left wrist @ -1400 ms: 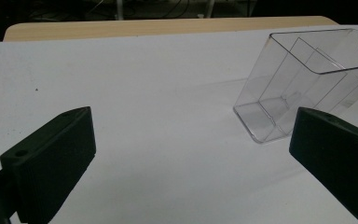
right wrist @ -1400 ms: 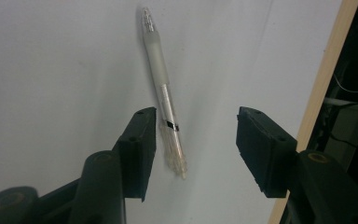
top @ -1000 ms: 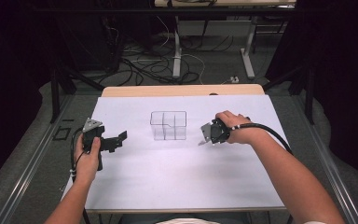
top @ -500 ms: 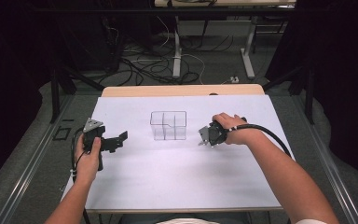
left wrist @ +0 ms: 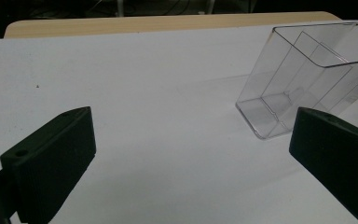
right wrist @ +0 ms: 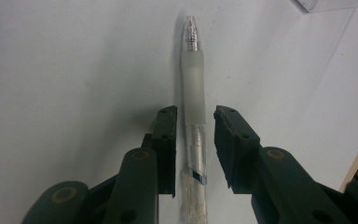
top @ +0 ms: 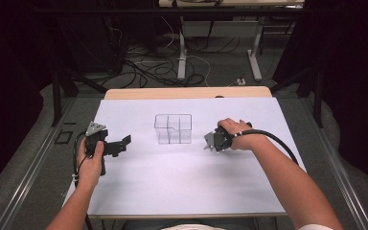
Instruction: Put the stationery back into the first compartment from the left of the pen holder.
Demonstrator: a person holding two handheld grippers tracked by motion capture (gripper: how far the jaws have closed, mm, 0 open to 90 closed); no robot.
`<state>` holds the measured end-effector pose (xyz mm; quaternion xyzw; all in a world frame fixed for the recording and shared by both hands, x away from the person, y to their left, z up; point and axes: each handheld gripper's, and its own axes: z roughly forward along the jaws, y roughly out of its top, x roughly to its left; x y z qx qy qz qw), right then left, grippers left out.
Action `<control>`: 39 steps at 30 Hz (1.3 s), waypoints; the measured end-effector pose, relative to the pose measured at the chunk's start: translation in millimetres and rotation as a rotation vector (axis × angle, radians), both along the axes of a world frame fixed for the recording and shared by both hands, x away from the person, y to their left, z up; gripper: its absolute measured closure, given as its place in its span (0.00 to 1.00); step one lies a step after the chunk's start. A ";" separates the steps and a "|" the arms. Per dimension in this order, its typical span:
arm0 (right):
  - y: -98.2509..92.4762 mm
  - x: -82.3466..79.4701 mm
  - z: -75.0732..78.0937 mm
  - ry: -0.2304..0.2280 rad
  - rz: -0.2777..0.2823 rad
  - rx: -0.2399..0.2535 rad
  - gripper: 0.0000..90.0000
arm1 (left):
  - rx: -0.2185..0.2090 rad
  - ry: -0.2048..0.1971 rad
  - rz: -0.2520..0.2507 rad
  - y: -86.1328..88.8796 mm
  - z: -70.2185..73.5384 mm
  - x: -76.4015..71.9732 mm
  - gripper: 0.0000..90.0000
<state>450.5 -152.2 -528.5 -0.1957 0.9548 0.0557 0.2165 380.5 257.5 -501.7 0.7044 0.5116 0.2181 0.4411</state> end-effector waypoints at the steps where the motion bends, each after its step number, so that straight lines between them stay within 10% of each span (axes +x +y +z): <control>1: -0.4 0.5 -3.3 -0.029 0.017 0.037 0.78 | 0.000 0.000 0.000 0.0 0.0 0.0 0.00; 4: 3.2 1.3 -1.0 0.029 -0.007 -0.066 0.78 | 0.000 0.000 -0.001 0.2 0.0 0.1 0.00; 38: 8.0 -3.7 3.6 0.003 -0.013 -0.043 0.89 | 0.003 -0.002 -0.001 -0.7 0.1 0.3 0.00; 39: 6.1 -3.8 0.7 -0.045 0.002 0.036 0.89 | 0.002 -0.001 -0.002 -1.0 0.1 0.3 0.00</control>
